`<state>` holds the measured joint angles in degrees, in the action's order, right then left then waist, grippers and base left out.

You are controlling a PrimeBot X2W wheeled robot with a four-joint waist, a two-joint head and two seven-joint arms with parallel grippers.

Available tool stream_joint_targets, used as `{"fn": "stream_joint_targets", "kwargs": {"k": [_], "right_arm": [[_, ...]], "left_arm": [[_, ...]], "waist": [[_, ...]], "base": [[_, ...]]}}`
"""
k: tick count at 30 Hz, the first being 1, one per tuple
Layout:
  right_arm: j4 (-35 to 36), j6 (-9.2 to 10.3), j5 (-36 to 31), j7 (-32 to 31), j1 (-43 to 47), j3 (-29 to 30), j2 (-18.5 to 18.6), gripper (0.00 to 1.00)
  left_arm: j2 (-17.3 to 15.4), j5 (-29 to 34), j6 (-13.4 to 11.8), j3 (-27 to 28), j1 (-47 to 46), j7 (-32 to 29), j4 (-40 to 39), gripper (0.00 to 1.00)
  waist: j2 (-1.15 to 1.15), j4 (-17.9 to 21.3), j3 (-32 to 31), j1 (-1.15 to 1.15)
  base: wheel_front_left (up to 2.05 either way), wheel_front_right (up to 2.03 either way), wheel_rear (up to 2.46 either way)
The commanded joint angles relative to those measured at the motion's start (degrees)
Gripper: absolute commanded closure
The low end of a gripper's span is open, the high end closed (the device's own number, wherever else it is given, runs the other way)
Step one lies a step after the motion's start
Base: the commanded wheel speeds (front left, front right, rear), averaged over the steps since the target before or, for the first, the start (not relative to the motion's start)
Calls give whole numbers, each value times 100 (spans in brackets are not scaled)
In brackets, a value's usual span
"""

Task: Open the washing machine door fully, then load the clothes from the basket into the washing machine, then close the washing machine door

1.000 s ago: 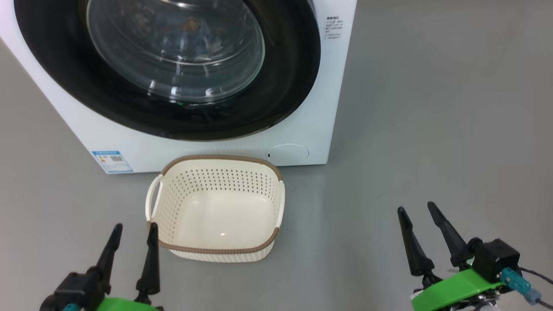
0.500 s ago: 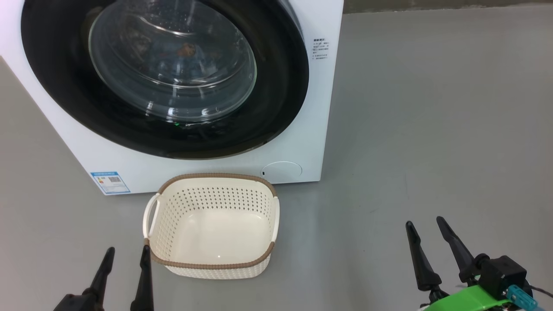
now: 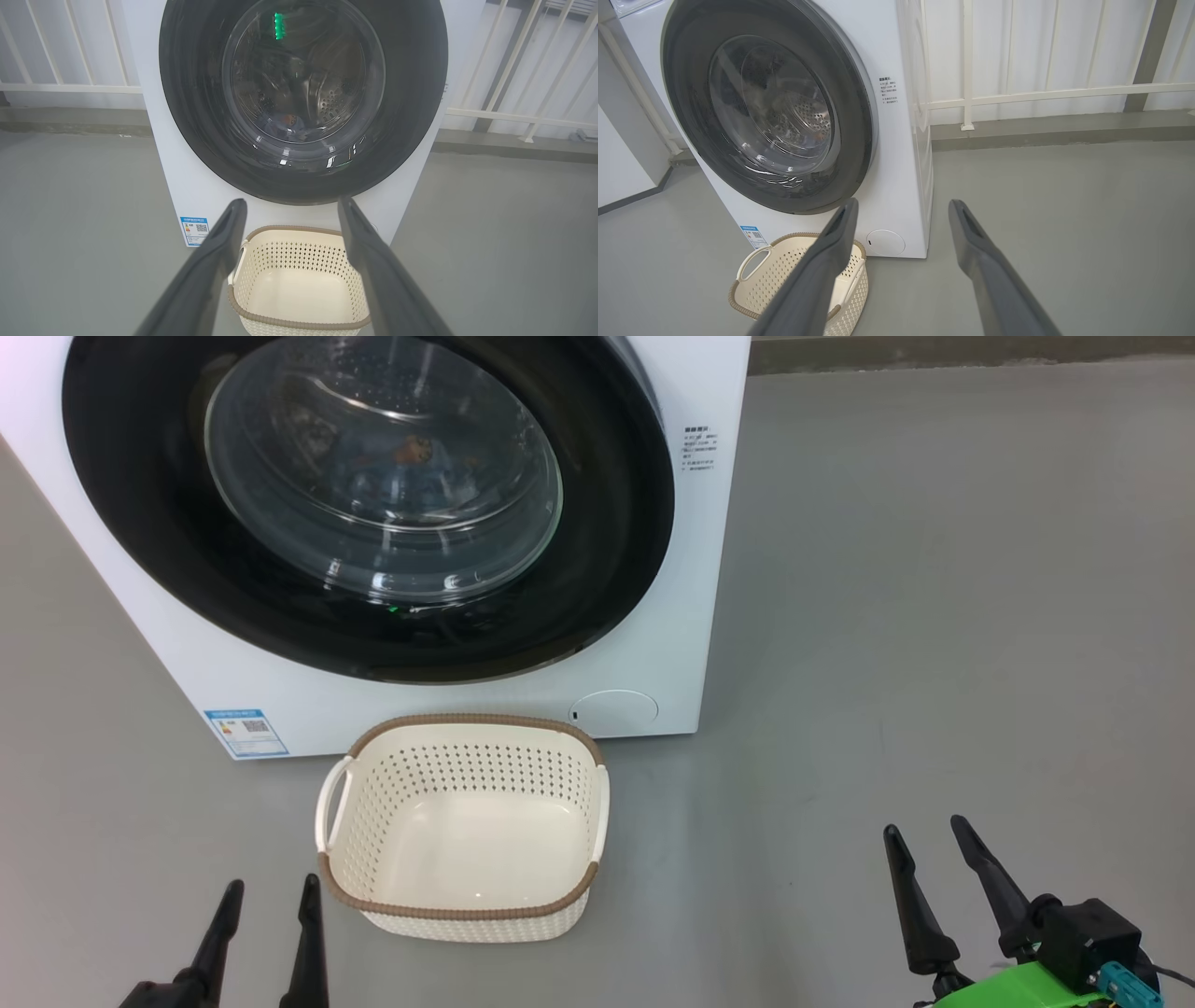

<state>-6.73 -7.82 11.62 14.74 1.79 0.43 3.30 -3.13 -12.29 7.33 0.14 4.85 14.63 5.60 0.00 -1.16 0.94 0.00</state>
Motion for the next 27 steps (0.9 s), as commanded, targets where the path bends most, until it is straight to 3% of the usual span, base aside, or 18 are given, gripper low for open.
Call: {"fn": "stream_joint_targets", "kwargs": {"k": [1, 13, 14, 24, 27], "right_arm": [[123, 33, -21, 26, -35, -112, 1, 0], [116, 33, -25, 26, -56, -70, -20, 0], [-11, 0, 0, 0, 53, 46, -34, 100], [-256, 1, 455, -92, 45, 31, -24, 100], [-273, 2, 659, -135, 24, 33, -15, 100]], "left_arm": [[-51, 61, 15, 210, -112, 37, -130, 0], [-39, 0, 15, 227, -150, 37, -29, 0], [11, 21, 0, 38, -4, 0, 109, 100], [70, -425, -1, 19, -14, -104, 351, 100], [61, -625, -1, 26, -41, -149, 367, 100]], "waist": [[0, -9, -4, 0], [0, -44, 54, 0], [0, -45, 54, 0], [0, -37, 36, -13], [0, -33, 37, -4]], "base": [[0, 0, 0], [0, 0, 0], [0, 0, 0], [0, 0, 0], [0, 0, 0]]}}
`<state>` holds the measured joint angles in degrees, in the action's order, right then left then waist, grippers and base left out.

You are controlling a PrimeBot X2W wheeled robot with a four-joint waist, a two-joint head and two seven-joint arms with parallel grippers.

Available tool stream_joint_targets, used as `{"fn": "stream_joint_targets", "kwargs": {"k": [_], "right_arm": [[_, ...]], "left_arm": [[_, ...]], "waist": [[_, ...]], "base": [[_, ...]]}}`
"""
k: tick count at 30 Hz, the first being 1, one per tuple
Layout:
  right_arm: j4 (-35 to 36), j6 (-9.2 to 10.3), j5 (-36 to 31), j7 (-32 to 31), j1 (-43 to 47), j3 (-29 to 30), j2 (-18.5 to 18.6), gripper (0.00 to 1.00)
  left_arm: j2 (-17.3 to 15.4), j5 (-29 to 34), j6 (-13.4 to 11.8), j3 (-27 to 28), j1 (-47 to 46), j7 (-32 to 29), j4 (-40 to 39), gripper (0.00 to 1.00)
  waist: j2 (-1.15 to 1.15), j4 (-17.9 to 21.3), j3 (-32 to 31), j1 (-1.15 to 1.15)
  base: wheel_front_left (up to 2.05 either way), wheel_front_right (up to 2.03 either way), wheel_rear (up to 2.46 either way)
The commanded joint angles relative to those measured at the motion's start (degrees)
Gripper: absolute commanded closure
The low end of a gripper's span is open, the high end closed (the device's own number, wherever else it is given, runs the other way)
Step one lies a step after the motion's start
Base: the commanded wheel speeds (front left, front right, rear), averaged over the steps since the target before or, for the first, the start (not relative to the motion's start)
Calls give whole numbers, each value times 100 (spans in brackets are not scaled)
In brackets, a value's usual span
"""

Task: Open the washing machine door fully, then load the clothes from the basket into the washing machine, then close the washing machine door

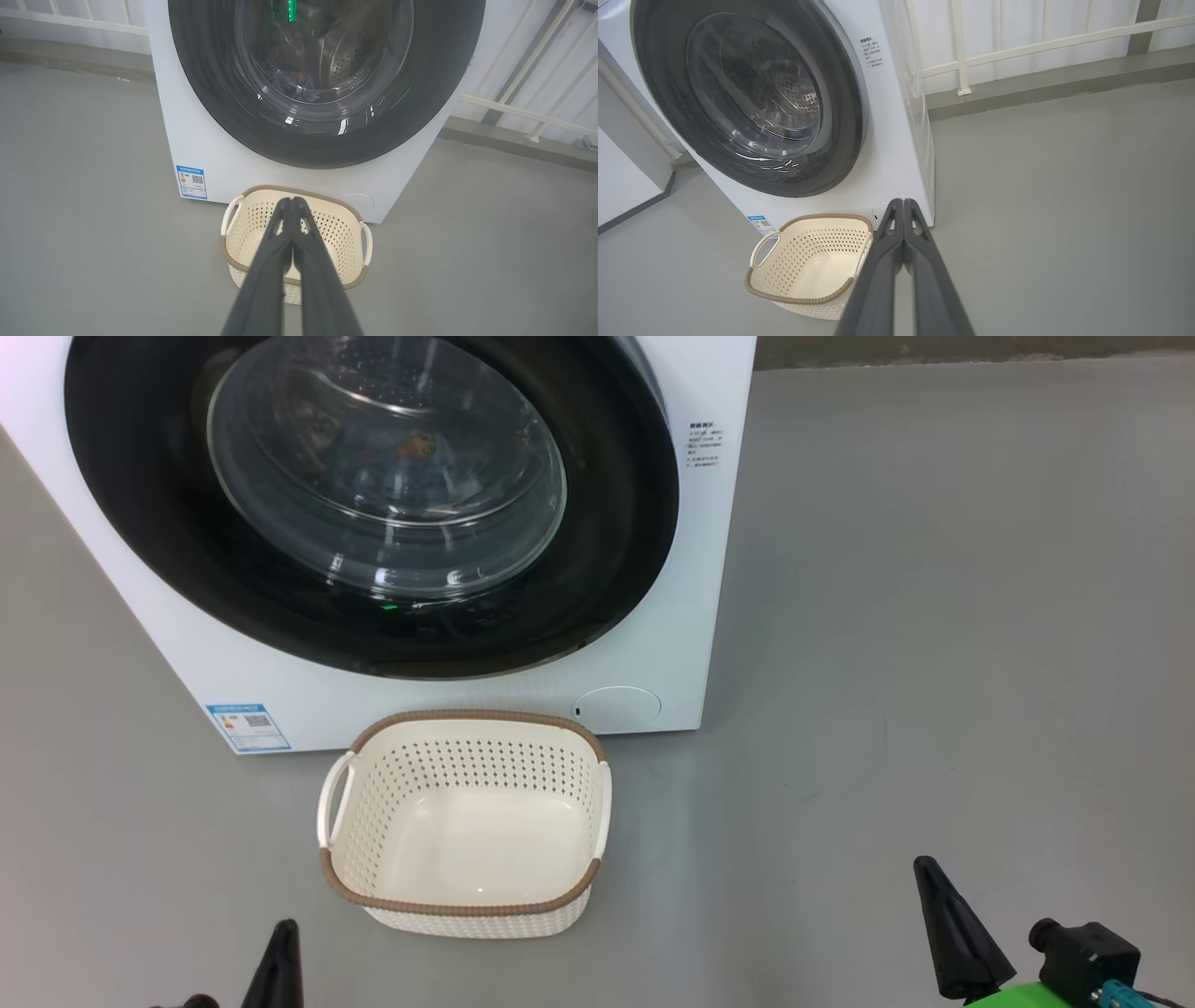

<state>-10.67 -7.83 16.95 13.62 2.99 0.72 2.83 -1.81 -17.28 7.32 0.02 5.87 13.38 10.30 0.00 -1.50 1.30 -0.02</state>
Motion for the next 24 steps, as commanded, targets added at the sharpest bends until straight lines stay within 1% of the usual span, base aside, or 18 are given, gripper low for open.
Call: {"fn": "stream_joint_targets", "kwargs": {"k": [1, 24], "right_arm": [[115, 3, 194, -37, -106, 5, 36, 100], [25, 9, 1664, -359, -266, 44, 82, 100]], "left_arm": [[-73, -193, 0, 41, -154, -38, -96, 100], [-119, -1640, 4, 105, -364, -371, 7, 100]], "waist": [[0, 2, 4, 0], [0, 31, -15, 2]], "base": [[0, 0, 0], [0, 0, 0]]}}
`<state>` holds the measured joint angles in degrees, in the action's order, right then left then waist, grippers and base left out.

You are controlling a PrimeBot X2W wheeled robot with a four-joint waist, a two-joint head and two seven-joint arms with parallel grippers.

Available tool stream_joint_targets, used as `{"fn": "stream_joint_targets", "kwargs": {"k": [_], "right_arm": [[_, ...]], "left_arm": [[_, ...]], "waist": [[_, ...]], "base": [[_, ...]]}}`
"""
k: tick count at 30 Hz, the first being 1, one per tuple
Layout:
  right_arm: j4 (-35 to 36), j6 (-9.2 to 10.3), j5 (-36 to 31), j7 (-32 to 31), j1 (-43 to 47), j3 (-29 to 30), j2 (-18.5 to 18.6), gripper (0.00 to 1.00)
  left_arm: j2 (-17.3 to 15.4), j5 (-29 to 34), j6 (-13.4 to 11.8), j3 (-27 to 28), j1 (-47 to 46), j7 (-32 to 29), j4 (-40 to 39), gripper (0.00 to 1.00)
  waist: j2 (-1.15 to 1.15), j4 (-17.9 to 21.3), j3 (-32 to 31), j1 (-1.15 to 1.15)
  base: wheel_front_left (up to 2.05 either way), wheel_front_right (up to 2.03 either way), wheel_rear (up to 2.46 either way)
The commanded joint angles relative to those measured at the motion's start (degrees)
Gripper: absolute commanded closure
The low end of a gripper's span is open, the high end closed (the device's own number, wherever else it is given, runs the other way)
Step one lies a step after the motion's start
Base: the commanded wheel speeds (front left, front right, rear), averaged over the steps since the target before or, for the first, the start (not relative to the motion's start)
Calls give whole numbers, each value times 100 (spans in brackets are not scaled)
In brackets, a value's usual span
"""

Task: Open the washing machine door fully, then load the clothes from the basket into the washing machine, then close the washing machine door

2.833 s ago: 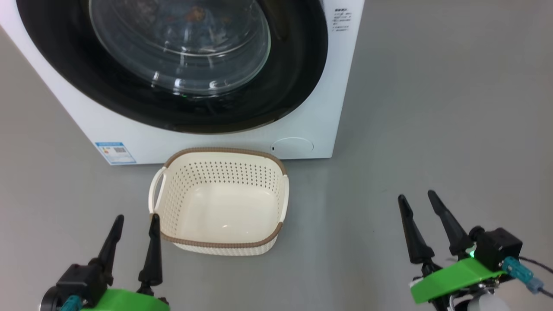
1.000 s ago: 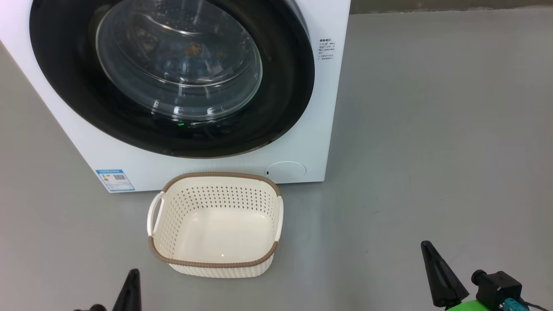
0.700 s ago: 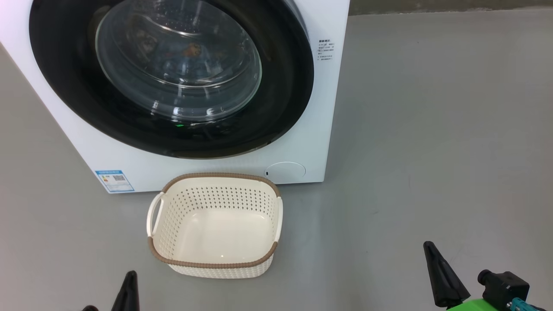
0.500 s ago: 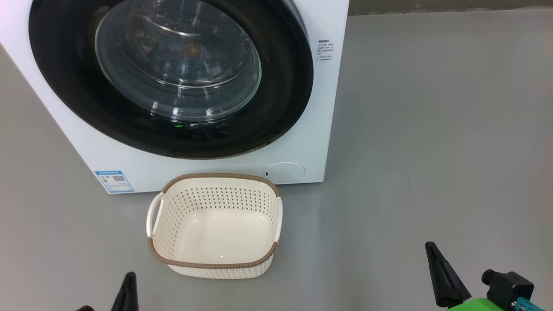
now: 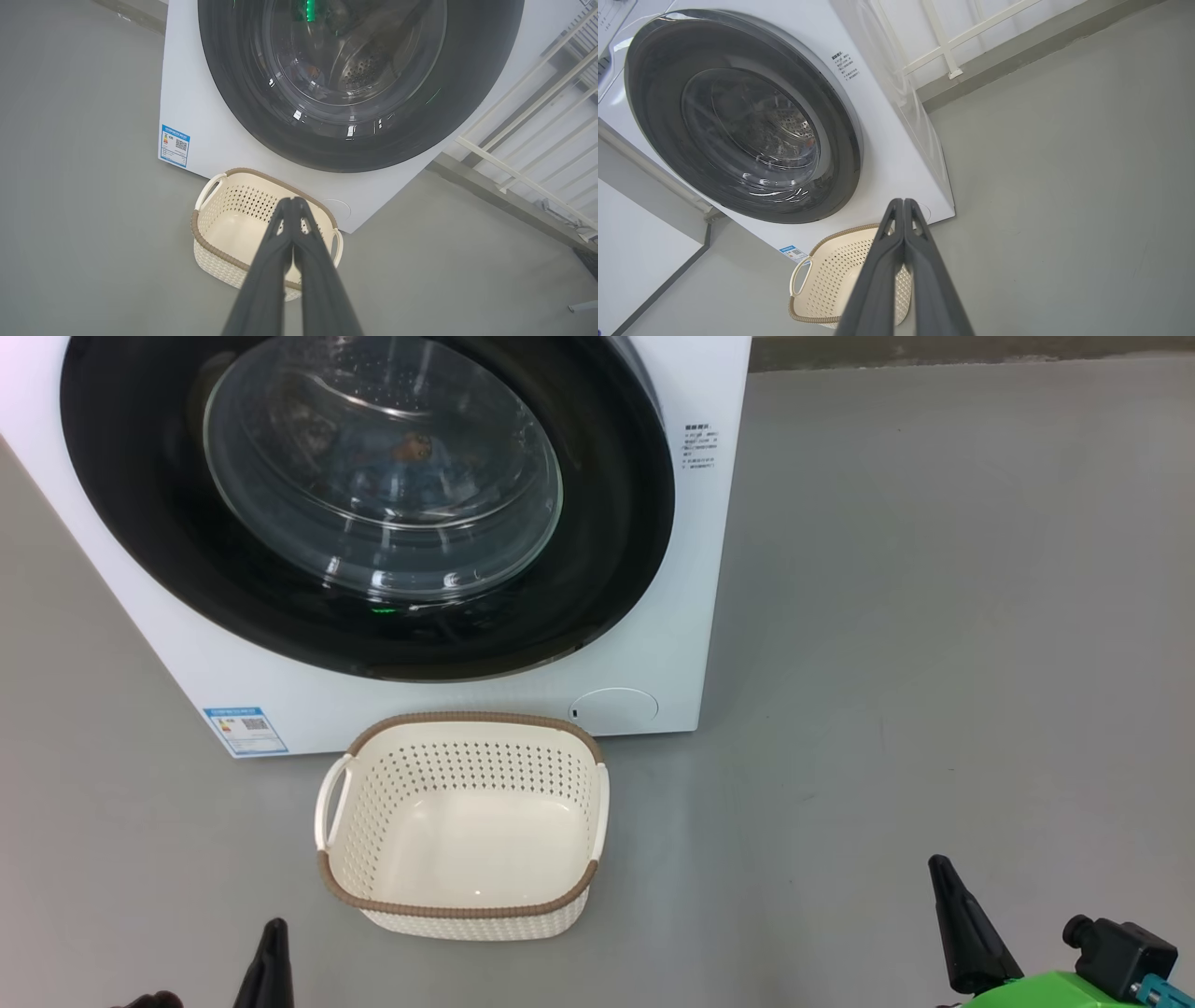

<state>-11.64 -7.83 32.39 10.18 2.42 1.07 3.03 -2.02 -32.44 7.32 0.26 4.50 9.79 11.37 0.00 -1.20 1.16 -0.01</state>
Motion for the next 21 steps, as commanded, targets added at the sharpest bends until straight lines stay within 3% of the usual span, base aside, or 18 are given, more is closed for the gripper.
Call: {"fn": "stream_joint_targets", "kwargs": {"k": [1, 21], "right_arm": [[118, 9, 185, -30, -216, 11, 64, 100], [43, 15, 1497, -344, -352, 74, 86, 100]], "left_arm": [[-100, -189, 4, 85, -236, -28, -96, 100], [-125, -1487, 7, 164, -414, -346, -20, 100]], "waist": [[0, 2, -2, 1], [0, 28, -23, 1]], "base": [[0, 0, 0], [0, 0, 0]]}}
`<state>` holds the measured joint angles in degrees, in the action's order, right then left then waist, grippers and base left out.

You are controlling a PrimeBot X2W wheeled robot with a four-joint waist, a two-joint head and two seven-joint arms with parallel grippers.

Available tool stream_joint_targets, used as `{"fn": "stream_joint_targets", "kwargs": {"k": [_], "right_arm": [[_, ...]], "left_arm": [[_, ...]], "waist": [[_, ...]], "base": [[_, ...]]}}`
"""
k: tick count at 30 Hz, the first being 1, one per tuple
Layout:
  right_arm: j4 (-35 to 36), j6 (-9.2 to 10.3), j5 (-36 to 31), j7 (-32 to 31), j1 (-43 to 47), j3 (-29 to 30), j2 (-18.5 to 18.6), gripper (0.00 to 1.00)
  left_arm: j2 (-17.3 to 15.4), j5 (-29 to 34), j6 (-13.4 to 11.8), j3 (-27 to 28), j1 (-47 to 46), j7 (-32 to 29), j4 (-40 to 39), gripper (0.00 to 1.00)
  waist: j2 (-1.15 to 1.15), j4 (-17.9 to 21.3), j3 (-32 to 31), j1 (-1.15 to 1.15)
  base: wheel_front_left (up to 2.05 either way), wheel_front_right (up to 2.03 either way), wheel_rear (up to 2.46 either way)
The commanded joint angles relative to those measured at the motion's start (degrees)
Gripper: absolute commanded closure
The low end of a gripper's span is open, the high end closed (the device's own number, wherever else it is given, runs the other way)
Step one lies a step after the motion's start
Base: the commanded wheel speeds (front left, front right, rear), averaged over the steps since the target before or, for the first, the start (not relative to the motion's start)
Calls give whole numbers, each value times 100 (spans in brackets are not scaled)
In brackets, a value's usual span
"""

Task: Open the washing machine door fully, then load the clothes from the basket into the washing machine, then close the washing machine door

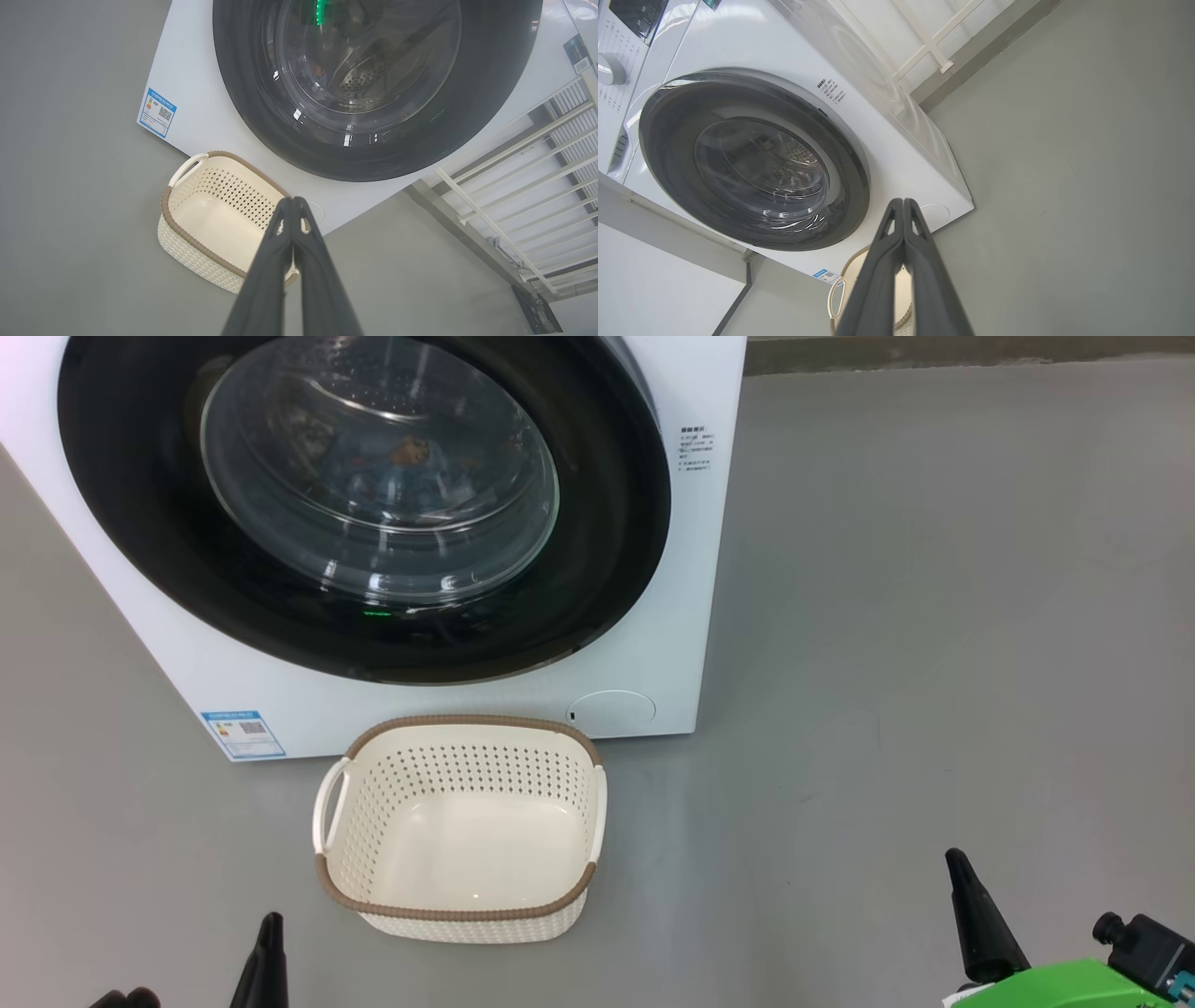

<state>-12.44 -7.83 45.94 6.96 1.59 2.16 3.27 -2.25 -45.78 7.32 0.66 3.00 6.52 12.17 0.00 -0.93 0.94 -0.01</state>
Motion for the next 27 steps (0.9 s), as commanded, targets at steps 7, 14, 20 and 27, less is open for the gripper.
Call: {"fn": "stream_joint_targets", "kwargs": {"k": [7, 14, 20, 27], "right_arm": [[101, 16, 534, -120, -310, -13, 66, 100], [74, 18, 988, -235, -358, 15, 69, 100], [52, 20, 1375, -334, -399, 40, 71, 100], [21, 22, 1892, -468, -455, 76, 72, 100]], "left_arm": [[-108, -541, 8, 150, -318, -117, -77, 100], [-113, -992, 9, 182, -381, -232, -49, 100], [-117, -1375, 9, 211, -435, -331, -25, 100], [-122, -1888, 11, 250, -507, -465, 7, 100]], "waist": [[0, 9, -7, 0], [0, 18, -15, 1], [0, 25, -21, 1], [0, 36, -29, 1]], "base": [[0, 0, 0], [0, 0, 0], [0, 0, 0], [0, 0, 0]]}}
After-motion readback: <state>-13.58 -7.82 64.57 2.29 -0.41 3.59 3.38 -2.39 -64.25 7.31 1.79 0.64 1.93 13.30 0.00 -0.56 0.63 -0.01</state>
